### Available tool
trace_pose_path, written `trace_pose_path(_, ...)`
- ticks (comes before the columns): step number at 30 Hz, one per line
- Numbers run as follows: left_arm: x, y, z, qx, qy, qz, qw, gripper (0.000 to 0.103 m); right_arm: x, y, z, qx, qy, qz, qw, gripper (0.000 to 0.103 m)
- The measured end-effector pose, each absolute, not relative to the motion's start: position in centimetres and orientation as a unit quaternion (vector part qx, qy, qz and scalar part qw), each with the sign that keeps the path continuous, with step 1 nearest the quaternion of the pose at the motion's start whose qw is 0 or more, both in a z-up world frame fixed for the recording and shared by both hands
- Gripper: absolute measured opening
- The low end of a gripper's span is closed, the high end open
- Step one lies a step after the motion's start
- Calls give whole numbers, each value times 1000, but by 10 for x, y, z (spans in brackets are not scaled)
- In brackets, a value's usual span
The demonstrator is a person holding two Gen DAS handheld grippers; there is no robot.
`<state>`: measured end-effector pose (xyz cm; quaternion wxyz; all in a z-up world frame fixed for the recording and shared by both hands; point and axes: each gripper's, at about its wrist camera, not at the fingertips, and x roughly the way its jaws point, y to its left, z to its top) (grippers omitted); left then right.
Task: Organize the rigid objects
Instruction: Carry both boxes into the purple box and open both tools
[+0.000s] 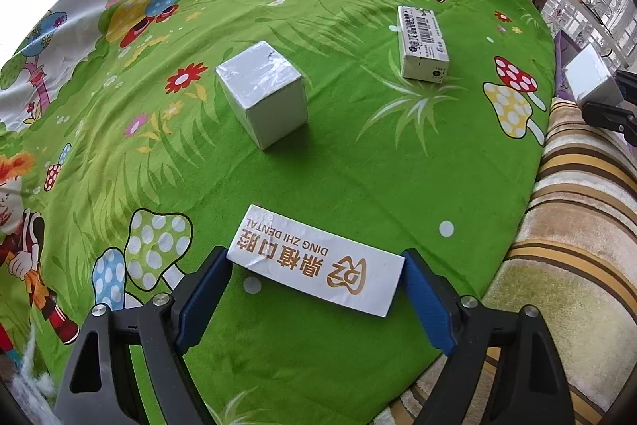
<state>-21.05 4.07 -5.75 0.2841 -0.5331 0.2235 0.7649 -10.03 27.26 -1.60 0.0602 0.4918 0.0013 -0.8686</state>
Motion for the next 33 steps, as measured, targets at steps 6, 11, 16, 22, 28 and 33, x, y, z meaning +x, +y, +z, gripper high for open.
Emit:
trace_pose_path(6, -183, 59, -23, -504, 202, 792, 280, 86, -87, 286, -10, 486, -10, -873, 43, 50)
trace_pose_path(11, -149, 90, 1, -481, 191, 802, 299, 86, -72, 302, -3, 479, -19, -877, 29, 50)
trace_pose_path(16, -119, 128, 13, -461, 198, 805, 317, 86, -52, 323, 2, 475, -31, -880, 12, 50)
trace_pose_path(22, -94, 168, 28, -442, 186, 807, 344, 86, -26, 358, 12, 463, -46, -885, -21, 50)
trace_pose_path(28, -73, 208, 36, -428, 186, 801, 376, 86, -3, 401, 23, 449, -60, -889, -66, 50)
trace_pose_path(33, -59, 240, 40, -421, 193, 791, 400, 86, 12, 431, 29, 441, -68, -889, -101, 50)
